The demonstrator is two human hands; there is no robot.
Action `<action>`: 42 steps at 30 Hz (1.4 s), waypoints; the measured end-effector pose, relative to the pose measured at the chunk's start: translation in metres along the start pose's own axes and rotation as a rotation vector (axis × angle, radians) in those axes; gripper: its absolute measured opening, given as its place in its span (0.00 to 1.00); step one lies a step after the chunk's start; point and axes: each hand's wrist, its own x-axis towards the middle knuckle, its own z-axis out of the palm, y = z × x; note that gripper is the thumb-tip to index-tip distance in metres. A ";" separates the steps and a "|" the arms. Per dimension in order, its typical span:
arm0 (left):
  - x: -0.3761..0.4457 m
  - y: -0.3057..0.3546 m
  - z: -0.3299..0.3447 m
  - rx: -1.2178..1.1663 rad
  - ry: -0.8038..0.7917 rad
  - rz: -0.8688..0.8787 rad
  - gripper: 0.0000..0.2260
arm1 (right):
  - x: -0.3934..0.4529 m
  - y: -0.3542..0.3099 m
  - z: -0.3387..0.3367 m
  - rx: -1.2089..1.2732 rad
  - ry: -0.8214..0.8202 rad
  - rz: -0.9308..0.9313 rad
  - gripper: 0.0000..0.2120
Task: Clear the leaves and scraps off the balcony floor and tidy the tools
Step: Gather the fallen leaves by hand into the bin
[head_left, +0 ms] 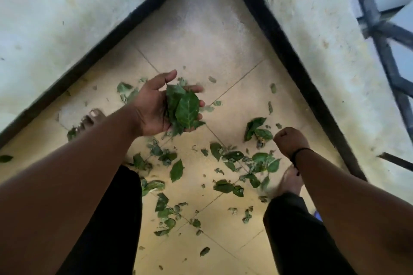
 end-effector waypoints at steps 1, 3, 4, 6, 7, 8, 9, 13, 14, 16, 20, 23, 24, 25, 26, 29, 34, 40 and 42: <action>0.006 -0.011 -0.006 -0.037 0.036 0.017 0.26 | 0.012 0.001 0.007 -0.047 0.019 -0.005 0.11; 0.027 -0.034 -0.004 -0.086 0.101 0.025 0.25 | 0.036 0.009 0.014 -0.073 0.076 -0.015 0.13; 0.034 -0.044 0.001 -0.100 0.127 0.026 0.25 | 0.045 0.011 0.016 -0.085 0.086 -0.042 0.13; 0.055 -0.071 0.018 -0.093 0.149 0.025 0.25 | 0.060 0.017 0.023 -0.140 0.052 -0.146 0.15; 0.067 -0.083 0.030 -0.080 0.144 0.017 0.25 | 0.068 0.020 0.026 -0.214 0.028 -0.228 0.17; 0.077 -0.095 0.043 -0.081 0.144 0.009 0.24 | 0.073 0.023 0.029 -0.302 0.020 -0.324 0.19; 0.086 -0.105 0.054 -0.094 0.143 0.007 0.24 | 0.076 0.025 0.033 -0.382 0.023 -0.411 0.21; 0.122 -0.133 0.099 -0.051 0.124 -0.054 0.27 | 0.091 0.049 0.046 -0.463 0.067 -0.536 0.21; 0.127 -0.135 0.106 -0.037 0.116 -0.064 0.27 | 0.093 0.053 0.049 -0.440 0.085 -0.540 0.20; 0.138 -0.133 0.118 -0.006 0.112 -0.077 0.27 | 0.097 0.064 0.054 -0.364 0.102 -0.529 0.18; 0.152 -0.119 0.125 0.035 0.134 -0.062 0.26 | 0.101 0.077 0.050 -0.158 -0.022 -0.509 0.13; 0.158 -0.112 0.117 0.028 0.179 -0.021 0.25 | 0.100 0.078 0.040 -0.016 -0.101 -0.608 0.09; 0.158 -0.111 0.114 0.028 0.191 -0.014 0.25 | 0.098 0.074 0.037 -0.001 -0.118 -0.649 0.09; 0.159 -0.111 0.111 0.032 0.197 -0.013 0.26 | 0.095 0.071 0.035 -0.006 -0.123 -0.684 0.09; 0.160 -0.111 0.109 0.040 0.200 -0.015 0.26 | 0.093 0.065 0.034 -0.031 -0.107 -0.721 0.09; 0.157 -0.110 0.103 0.068 0.205 -0.013 0.26 | 0.087 0.046 0.036 -0.259 0.049 -0.838 0.16; 0.146 -0.111 0.091 0.104 0.204 -0.036 0.27 | 0.089 0.024 0.040 -0.412 0.173 -0.889 0.27; 0.130 -0.106 0.073 0.108 0.184 -0.036 0.27 | 0.090 0.012 0.038 -0.522 0.184 -0.909 0.22; 0.125 -0.104 0.067 0.119 0.183 -0.048 0.27 | 0.089 0.009 0.040 -0.468 0.188 -0.896 0.21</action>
